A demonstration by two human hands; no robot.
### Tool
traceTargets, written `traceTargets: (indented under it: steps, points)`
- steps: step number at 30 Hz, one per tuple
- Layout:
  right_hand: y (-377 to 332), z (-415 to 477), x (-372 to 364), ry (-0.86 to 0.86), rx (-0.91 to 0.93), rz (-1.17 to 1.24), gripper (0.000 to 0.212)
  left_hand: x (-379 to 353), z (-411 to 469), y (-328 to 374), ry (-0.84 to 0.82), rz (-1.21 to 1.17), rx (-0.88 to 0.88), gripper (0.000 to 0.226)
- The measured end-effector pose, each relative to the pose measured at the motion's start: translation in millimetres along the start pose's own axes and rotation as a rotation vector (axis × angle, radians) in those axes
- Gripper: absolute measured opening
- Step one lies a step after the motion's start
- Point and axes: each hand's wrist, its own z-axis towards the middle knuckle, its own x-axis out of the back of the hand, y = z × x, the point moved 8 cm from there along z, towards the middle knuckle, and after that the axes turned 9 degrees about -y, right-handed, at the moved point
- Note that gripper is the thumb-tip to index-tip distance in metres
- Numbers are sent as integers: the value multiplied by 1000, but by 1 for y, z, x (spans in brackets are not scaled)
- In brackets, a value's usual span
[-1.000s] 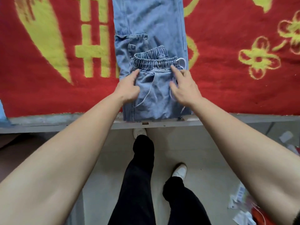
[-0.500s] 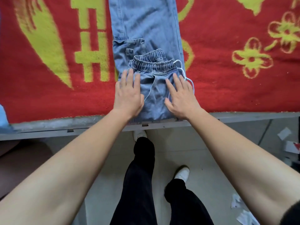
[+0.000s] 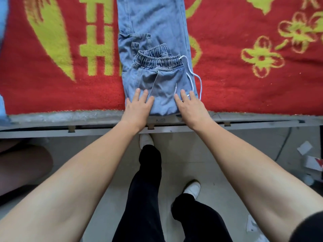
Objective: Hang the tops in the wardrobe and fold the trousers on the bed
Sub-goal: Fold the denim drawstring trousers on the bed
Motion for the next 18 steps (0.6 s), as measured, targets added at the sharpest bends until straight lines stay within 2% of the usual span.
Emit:
traceTargets:
  steps: [7,12,15,18]
  points:
    - [3,-79,28,59,69,101,29,23,-72,24,-52,-292,-19,53]
    - [-4,-140,-3,-96,106,112,23,-10,-128,61,-204,-312,-41,46]
    - [3,-141,4,-139,124,109,23,-3,-131,63,-225,-370,-56,38]
    - [26,-115,45,-51,65,220,21,35,-113,38,-153,-439,11,17]
